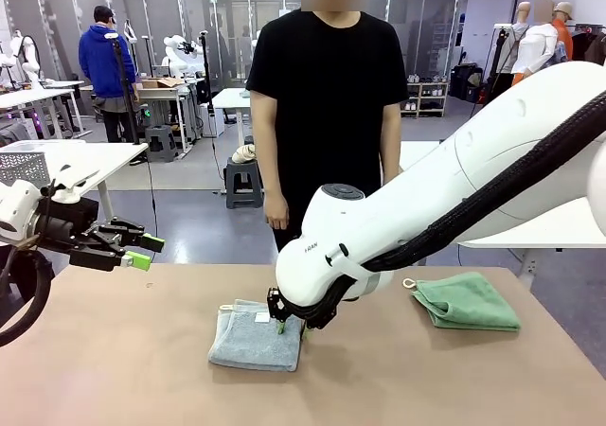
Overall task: Fold the towels and place them in the basket.
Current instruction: Stack the folded Towel with hook on the right side of the table.
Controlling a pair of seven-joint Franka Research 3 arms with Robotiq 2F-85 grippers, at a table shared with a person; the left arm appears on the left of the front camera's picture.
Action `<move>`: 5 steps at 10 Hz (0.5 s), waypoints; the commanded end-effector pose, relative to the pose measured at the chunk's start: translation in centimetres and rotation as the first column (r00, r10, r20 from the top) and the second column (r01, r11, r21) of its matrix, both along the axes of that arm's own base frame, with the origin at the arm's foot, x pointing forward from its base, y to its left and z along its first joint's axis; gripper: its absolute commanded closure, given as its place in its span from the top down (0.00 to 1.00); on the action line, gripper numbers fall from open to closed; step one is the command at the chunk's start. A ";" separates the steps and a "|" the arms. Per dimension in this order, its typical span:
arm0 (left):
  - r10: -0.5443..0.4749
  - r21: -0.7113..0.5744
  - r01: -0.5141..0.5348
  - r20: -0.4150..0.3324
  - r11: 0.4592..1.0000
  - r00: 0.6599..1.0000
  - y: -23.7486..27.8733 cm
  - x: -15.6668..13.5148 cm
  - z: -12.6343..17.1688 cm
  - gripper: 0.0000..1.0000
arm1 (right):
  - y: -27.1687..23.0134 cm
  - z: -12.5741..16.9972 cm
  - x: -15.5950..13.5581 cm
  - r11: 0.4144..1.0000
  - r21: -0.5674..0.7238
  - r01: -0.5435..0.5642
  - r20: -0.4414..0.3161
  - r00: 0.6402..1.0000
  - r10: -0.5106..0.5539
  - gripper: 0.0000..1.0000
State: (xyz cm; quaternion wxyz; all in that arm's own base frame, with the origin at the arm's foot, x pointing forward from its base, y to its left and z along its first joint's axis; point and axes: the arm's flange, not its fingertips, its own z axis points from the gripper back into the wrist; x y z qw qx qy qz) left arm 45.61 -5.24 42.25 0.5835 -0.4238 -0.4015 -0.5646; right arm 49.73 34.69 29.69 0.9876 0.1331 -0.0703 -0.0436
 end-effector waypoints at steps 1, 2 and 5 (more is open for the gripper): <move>0.004 -0.012 -0.004 0.003 1.000 1.000 0.0 0.0 0.2 0.67 | 0.8 -0.1 0.4 1.000 -0.006 0.027 0.015 1.000 -0.027 0.11; 0.004 -0.012 -0.004 0.003 1.000 1.000 0.0 0.0 0.2 0.67 | 0.9 -0.1 0.4 1.000 -0.011 0.024 0.015 1.000 -0.024 0.25; 0.004 -0.012 -0.004 0.003 1.000 1.000 0.0 0.0 0.2 0.67 | 1.2 -0.2 0.3 0.999 -0.034 0.013 -0.003 1.000 -0.013 0.00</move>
